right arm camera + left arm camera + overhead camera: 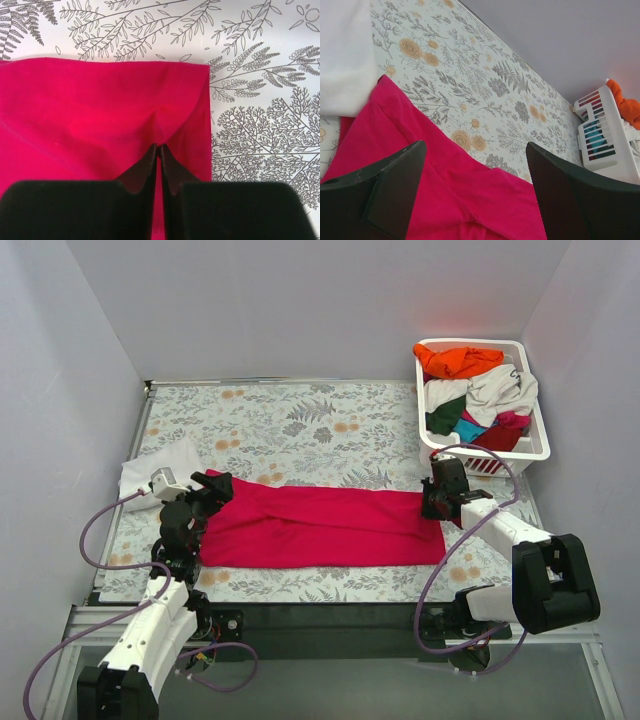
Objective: Fold and stack the t-shirts
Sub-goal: Fold the tshirt
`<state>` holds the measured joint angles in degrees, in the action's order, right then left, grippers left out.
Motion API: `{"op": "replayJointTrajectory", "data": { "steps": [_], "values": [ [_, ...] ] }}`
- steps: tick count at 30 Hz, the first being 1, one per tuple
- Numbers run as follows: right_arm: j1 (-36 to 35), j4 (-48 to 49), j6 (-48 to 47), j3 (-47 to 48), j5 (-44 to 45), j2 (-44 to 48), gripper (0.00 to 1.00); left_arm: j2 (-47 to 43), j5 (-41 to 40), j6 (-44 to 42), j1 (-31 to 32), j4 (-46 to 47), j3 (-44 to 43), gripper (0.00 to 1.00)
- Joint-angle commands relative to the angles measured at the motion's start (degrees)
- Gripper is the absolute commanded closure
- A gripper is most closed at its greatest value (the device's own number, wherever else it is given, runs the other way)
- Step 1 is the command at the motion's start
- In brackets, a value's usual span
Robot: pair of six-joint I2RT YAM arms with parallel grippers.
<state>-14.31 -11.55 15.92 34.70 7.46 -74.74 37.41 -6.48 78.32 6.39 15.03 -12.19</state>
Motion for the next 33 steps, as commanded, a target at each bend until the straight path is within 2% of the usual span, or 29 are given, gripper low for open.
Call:
{"op": "replayJointTrajectory", "data": {
  "steps": [1, 11, 23, 27, 28, 29, 30, 32, 33],
  "values": [
    [0.24, 1.53, -0.37, 0.02, 1.67, 0.3, 0.99, -0.76, -0.73, -1.16, 0.2, -0.88, -0.91, 0.26],
    [0.59, -1.63, -2.56, 5.9, 7.39, -2.25, 0.99, -1.11, -0.73, -1.51, 0.2, -1.49, -1.17, 0.26],
    [1.12, -2.95, -3.44, 6.87, 12.22, -1.55, 0.99, -1.2, -0.55, -1.77, 0.2, -1.76, -1.35, 0.26],
    [1.12, -4.0, -3.53, 6.96, 11.17, -0.85, 0.99, -1.2, -0.2, -1.86, 0.2, -1.93, -1.35, 0.26],
    [1.12, -4.7, -3.62, 6.96, 10.39, -0.67, 0.95, -1.28, -0.2, -1.86, 0.2, -2.02, -1.35, 0.26],
    [1.12, -5.58, -3.44, 7.05, 8.81, 0.11, 0.76, -1.02, -0.2, -1.86, 0.29, -1.93, -1.44, 0.26],
    [1.12, -7.24, -3.44, 6.96, 8.01, 0.73, 0.68, -0.93, -0.2, -1.86, 0.29, -2.02, -1.44, 0.26],
    [1.12, -8.04, -2.66, 5.56, 6.0, 3.7, 0.56, -0.67, -0.29, -1.86, 0.29, -2.02, -1.44, 0.26],
    [1.12, -8.14, -2.3, 4.86, 5.03, 4.86, 0.54, -0.5, -0.29, -1.77, 0.37, -2.02, -1.52, 0.26]
  ]
}}
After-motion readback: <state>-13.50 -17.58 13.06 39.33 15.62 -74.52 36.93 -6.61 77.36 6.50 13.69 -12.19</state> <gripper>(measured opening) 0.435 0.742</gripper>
